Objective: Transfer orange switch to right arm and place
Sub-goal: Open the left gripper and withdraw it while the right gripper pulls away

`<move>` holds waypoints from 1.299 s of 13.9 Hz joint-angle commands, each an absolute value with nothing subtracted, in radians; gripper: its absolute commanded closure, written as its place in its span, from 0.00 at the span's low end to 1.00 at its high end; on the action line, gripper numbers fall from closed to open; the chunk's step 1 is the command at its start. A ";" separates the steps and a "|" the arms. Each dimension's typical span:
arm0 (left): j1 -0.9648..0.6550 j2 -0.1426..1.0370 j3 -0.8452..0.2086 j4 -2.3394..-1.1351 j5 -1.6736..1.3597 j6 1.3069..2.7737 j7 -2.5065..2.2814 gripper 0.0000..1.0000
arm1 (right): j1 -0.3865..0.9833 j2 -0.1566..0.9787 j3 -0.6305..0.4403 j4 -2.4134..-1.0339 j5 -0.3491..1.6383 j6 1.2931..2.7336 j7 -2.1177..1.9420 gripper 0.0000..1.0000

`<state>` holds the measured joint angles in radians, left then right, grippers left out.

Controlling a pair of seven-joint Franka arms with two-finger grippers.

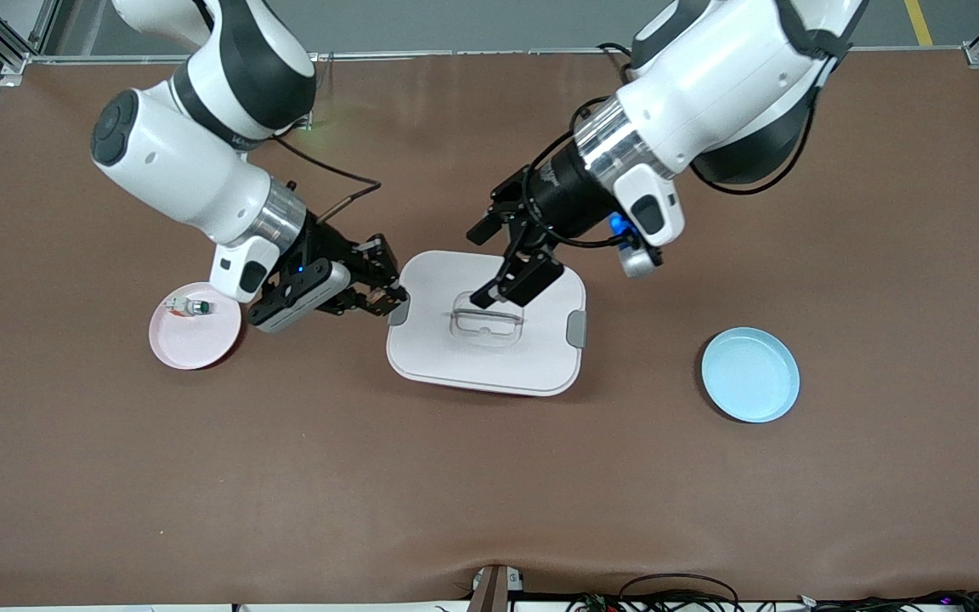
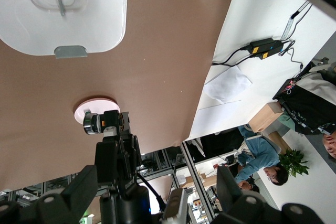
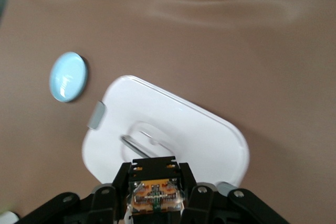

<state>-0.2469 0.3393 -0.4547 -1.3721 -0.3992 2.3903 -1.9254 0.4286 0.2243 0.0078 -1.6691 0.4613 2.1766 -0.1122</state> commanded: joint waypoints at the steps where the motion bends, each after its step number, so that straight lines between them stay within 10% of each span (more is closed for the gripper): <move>1: -0.168 0.240 -0.463 -1.436 -0.380 2.249 -1.870 0.00 | 0.381 0.222 0.018 -1.675 0.390 2.114 -0.202 1.00; 18: 0.055 0.172 -0.465 -1.404 -0.226 1.494 -0.916 0.00 | 0.088 0.164 0.017 -1.979 0.108 2.103 -1.152 1.00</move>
<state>0.0475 0.1951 -0.4550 -1.4038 -0.2919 1.5472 -1.0182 0.1094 0.2114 0.0000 -1.9122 0.1591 2.0863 -1.0749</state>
